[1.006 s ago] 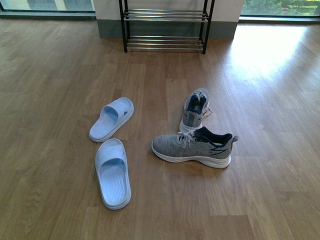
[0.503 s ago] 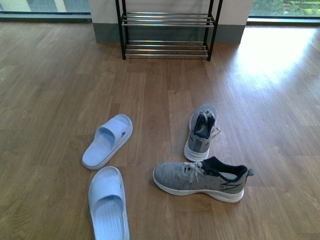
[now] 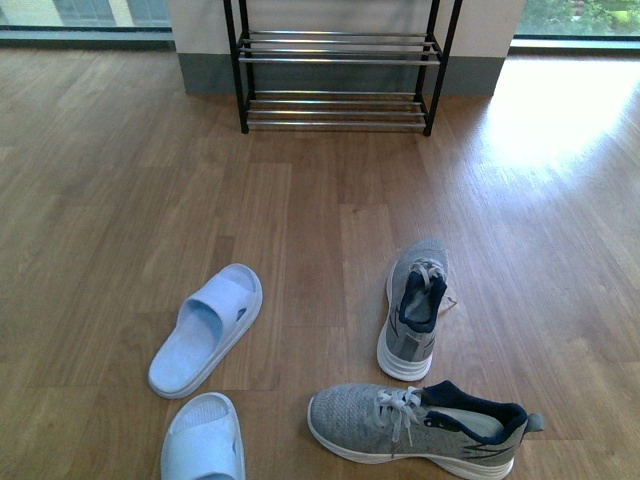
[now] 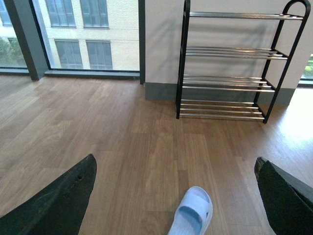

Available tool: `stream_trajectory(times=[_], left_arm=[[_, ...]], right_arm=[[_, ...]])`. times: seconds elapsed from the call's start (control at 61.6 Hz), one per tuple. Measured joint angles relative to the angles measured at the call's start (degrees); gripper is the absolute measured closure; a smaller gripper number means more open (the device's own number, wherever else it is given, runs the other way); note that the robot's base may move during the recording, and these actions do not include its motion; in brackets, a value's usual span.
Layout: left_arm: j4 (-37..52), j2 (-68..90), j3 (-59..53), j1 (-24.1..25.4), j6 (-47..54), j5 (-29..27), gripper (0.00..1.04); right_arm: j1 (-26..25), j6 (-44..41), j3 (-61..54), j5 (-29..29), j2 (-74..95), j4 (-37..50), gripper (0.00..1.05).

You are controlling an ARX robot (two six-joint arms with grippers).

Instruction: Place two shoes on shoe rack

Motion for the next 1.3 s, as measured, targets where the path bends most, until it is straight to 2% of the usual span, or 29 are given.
stream_trajectory(times=[0.032,0.065,0.146,0.325,0.454,0.519,0.714,0.909,1.298], left_arm=[[0.0,0.0,0.0,0.0,0.0,0.0,0.09],[0.0,0.0,0.0,0.0,0.0,0.0,0.09],[0.0,0.0,0.0,0.0,0.0,0.02,0.09],[0.0,0.0,0.0,0.0,0.0,0.02,0.09],[0.0,0.0,0.0,0.0,0.0,0.02,0.09],[0.0,0.0,0.0,0.0,0.0,0.02,0.09],[0.0,0.0,0.0,0.0,0.0,0.02,0.09],[0.0,0.0,0.0,0.0,0.0,0.02,0.09],[0.0,0.0,0.0,0.0,0.0,0.02,0.09]], right_arm=[[0.72,-0.61,1.03,3.23,1.73,-2.99,0.09],[0.74,-0.85,1.57,3.98,4.22,-3.28,0.09],[-1.38,-1.14,2.91,2.01,12.79,0.63,0.09],[-7.04,-4.92,9.42,-4.61,44.59,20.68,0.09],[-7.76,-10.88,16.31,-7.43,72.06,33.42,0.09],[-7.45,-14.88,20.02,-8.87,84.65,36.15,0.09],[-6.21,-26.71,29.73,-10.43,114.51,36.72,0.09],[-5.6,-33.7,39.45,-10.34,132.45,36.63,0.09],[-6.6,-36.96,56.89,-9.9,150.57,32.02,0.09]])
